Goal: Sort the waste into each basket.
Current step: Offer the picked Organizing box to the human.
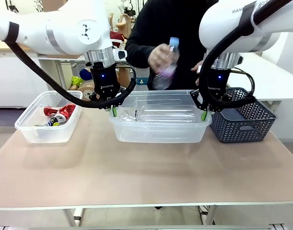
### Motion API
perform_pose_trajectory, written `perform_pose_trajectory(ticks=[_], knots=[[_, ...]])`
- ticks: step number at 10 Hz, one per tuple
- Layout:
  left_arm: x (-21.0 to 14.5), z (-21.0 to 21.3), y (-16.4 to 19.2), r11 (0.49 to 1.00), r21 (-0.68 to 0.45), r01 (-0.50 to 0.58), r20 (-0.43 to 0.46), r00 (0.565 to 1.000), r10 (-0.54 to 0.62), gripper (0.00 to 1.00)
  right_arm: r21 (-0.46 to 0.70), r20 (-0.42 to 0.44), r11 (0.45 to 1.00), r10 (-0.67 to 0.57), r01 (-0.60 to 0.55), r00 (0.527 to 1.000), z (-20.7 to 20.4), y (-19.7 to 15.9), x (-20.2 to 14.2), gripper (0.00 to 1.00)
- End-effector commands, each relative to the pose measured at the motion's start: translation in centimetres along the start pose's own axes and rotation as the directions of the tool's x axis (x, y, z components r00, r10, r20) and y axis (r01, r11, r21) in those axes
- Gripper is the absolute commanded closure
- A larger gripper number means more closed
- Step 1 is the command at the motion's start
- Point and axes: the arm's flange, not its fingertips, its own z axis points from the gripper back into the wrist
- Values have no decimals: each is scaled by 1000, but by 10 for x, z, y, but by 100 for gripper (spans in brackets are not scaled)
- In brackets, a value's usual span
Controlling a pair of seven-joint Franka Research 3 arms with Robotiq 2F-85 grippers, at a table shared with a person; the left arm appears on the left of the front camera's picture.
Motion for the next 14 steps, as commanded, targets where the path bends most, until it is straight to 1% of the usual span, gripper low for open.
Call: perform_pose_trajectory(ticks=[1,14], knots=[[0,2,6,1000,-4,-13,22,1000,13,100,11,5,1000,5,-5,1000,2,2,-2,100],[0,2,6,1000,-4,-13,22,1000,13,100,11,5,1000,5,-5,1000,2,2,-2,100]])
